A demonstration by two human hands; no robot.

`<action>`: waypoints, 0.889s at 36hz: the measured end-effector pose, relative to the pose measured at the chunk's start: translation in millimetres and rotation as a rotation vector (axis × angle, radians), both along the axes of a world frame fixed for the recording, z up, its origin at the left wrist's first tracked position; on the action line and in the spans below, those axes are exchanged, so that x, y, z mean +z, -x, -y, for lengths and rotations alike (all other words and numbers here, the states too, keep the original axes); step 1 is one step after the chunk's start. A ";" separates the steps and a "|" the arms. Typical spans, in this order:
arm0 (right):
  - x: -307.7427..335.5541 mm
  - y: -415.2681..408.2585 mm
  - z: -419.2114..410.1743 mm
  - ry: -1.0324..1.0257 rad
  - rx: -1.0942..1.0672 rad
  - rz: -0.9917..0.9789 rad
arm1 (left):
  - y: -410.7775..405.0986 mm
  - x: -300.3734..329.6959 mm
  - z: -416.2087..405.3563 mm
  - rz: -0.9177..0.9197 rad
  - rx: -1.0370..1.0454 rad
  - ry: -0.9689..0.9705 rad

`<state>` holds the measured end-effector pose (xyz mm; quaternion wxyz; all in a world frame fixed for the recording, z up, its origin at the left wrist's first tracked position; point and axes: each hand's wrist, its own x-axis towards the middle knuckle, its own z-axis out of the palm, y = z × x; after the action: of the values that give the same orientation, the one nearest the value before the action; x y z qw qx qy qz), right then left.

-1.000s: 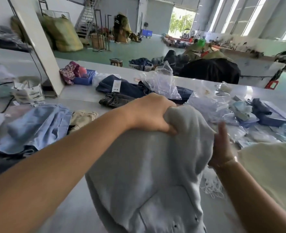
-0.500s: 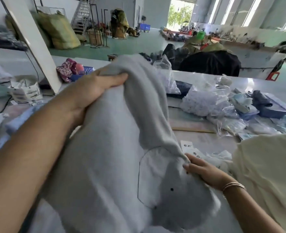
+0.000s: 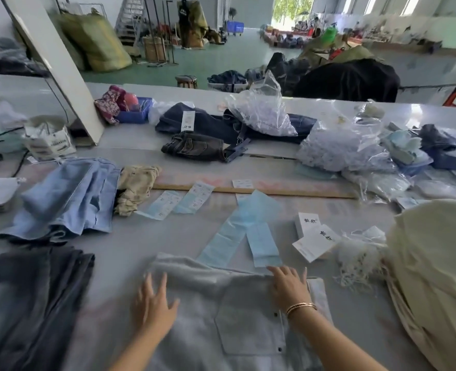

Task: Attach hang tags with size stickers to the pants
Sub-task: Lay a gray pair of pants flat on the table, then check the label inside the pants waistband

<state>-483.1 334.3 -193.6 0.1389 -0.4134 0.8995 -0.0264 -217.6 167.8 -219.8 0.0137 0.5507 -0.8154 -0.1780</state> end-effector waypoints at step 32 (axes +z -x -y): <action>67.8 -96.3 -71.2 0.971 -0.201 0.979 | 104.2 79.6 -111.8 -0.834 -0.224 -0.694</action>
<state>-386.8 405.5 -125.9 0.3249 -0.2841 0.6537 -0.6216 -321.9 279.6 -140.2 0.1342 0.3158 -0.6878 -0.6397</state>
